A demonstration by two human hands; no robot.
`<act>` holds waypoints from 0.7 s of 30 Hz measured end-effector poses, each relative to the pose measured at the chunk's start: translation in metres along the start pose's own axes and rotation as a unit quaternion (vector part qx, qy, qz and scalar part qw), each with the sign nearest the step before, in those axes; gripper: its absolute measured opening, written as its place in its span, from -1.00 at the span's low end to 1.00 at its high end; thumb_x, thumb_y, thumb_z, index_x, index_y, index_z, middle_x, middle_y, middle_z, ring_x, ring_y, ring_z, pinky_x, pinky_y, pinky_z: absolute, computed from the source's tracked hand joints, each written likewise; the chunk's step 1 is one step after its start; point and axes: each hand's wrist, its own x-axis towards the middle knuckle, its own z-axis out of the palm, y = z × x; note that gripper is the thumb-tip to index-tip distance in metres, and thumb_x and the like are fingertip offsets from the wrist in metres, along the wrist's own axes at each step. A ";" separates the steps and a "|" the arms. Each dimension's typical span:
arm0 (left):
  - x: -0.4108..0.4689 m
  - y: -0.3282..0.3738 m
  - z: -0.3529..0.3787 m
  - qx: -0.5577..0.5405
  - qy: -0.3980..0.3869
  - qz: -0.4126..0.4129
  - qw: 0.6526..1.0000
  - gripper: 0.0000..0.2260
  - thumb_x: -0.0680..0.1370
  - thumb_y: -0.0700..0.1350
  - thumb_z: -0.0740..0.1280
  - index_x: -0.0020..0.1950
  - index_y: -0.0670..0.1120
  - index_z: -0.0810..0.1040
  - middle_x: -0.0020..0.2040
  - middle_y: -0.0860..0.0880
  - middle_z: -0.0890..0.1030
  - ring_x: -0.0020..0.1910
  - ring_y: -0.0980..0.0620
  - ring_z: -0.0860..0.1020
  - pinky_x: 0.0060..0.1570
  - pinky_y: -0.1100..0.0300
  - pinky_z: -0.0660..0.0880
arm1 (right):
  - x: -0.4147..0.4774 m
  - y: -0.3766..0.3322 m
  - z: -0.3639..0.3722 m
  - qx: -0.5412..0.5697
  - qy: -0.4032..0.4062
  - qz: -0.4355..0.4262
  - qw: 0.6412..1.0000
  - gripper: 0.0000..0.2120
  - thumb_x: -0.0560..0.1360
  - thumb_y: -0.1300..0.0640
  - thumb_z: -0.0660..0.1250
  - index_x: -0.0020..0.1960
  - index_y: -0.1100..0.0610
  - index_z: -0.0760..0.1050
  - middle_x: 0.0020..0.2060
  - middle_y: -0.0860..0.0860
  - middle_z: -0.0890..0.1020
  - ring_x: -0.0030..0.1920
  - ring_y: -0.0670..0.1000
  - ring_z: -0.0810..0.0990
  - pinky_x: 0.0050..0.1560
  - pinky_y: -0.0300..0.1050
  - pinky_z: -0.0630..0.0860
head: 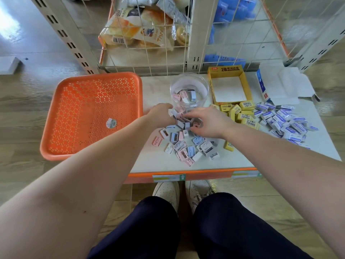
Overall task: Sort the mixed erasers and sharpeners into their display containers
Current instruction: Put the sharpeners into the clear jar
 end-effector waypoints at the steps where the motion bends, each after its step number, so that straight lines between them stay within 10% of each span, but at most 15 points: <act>1: 0.000 0.000 0.002 0.007 0.003 0.009 1.000 -0.40 0.48 -0.04 0.41 0.46 -0.11 0.29 0.43 -0.12 0.36 0.38 -0.12 0.34 0.30 0.09 0.28 | 0.001 -0.001 0.001 0.010 -0.007 -0.003 1.000 -0.48 0.45 0.03 0.38 0.39 -0.08 0.36 0.30 -0.05 0.48 0.27 -0.01 0.43 0.24 -0.17 0.33; 21: 0.002 -0.003 0.019 0.087 -0.006 0.058 0.994 -0.40 0.40 -0.11 0.49 0.38 -0.08 0.32 0.26 -0.11 0.45 0.19 -0.10 0.46 0.03 0.15 0.34 | 0.005 -0.004 0.019 0.000 -0.065 -0.026 0.998 -0.42 0.38 -0.02 0.45 0.36 0.03 0.39 0.30 0.04 0.32 0.25 0.05 0.39 0.27 -0.11 0.35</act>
